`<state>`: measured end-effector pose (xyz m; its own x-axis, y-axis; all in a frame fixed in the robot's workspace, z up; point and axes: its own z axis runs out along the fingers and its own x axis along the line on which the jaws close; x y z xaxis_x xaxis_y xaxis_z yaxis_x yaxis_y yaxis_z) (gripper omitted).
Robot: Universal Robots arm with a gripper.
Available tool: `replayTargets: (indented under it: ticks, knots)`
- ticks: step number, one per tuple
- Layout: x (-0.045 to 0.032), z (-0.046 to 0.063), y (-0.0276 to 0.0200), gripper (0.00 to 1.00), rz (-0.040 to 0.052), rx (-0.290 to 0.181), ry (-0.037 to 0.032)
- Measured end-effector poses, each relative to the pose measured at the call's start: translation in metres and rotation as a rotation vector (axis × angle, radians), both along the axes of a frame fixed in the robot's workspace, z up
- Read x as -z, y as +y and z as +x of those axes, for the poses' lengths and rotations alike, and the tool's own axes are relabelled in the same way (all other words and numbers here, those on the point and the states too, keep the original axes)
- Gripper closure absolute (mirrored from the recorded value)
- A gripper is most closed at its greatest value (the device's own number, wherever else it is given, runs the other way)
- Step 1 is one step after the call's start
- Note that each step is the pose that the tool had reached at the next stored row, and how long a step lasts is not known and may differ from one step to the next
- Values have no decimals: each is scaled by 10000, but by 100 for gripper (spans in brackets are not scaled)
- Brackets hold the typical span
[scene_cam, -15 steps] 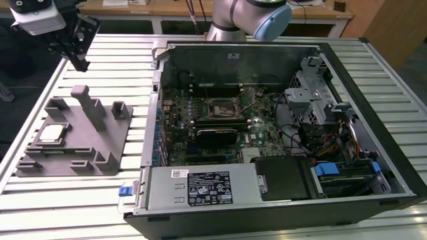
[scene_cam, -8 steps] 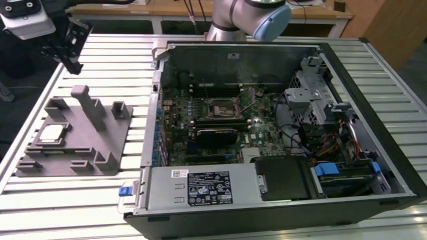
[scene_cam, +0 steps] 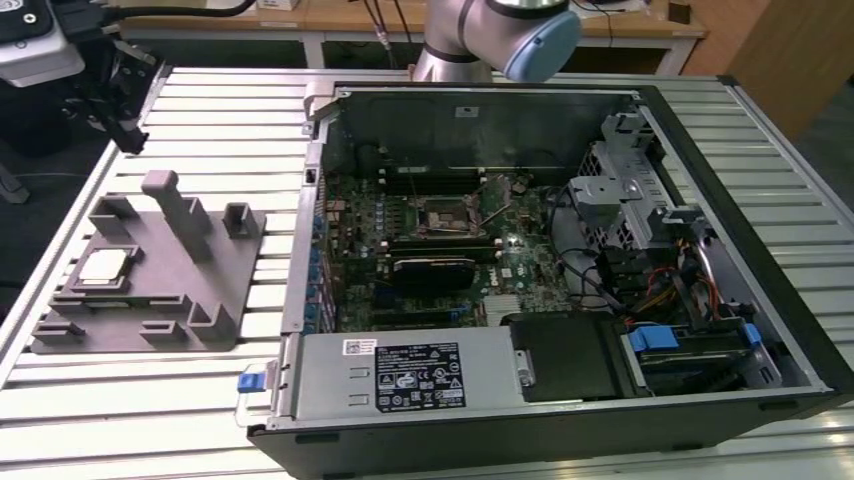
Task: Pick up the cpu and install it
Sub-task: 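Reach for the cpu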
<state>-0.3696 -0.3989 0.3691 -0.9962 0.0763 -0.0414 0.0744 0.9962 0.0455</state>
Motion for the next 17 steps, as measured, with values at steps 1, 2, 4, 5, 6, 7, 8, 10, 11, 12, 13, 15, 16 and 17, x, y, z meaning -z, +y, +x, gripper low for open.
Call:
replayTargets:
  ticks: [1, 2, 4, 5, 6, 7, 8, 10, 11, 12, 13, 15, 16, 17]
  knots:
    - [7, -22, 0, 89, 0, 1, 0]
    - [14, -44, 0, 89, 0, 1, 0]
    - [30, -88, 0, 89, 1, -1, -1]
    - [38, -108, 0, 89, 1, 0, -1]
    - [45, -128, 0, 89, 1, 0, 0]
    - [53, -148, 0, 89, 1, 0, 0]
    - [62, -171, 0, 89, 0, 1, 0]
    - [81, -214, 0, 89, -1, 0, 1]
    - [92, -234, 0, 89, 0, 0, 0]
    - [103, -253, 0, 89, 0, 1, 0]
    - [116, -271, 0, 89, 0, 1, -1]
    - [142, -302, 0, 89, 0, 2, 0]
    - [155, -318, 0, 89, 0, 2, -1]
    - [166, -333, 0, 89, 0, 2, 0]
